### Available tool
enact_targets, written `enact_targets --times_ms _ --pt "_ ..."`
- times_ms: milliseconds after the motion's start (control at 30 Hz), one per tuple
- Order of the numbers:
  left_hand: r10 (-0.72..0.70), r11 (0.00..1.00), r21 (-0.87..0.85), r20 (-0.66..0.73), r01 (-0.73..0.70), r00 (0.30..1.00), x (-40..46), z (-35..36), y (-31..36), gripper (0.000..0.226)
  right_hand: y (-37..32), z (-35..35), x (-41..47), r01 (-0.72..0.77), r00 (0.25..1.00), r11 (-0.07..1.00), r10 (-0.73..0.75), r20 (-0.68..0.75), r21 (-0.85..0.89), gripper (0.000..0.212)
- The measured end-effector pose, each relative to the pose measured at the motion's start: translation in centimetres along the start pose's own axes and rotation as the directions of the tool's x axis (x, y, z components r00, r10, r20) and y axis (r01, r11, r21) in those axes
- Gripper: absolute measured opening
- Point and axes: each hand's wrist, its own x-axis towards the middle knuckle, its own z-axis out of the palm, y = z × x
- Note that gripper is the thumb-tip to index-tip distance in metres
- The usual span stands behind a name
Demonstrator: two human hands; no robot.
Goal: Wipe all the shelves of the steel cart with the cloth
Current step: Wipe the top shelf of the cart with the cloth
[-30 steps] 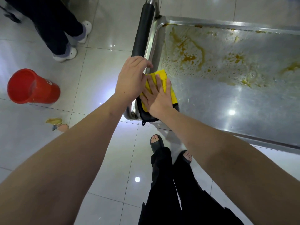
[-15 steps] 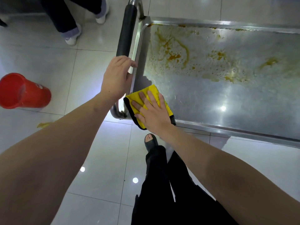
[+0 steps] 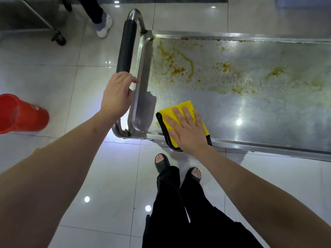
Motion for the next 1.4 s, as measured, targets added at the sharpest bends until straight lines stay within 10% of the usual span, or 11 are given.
enact_targets --times_ms 733,1400 --pt "0.013 1.000 -0.015 0.006 -0.013 1.000 0.1 -0.1 0.1 0.042 -8.1 0.3 9.5 -0.189 0.982 0.981 0.189 0.000 0.045 0.061" --pt "0.004 0.995 0.097 0.030 -0.007 1.000 -0.2 0.1 0.7 0.036 11.1 -2.2 -1.1 -0.431 0.901 0.902 0.430 -0.056 -0.001 0.062"
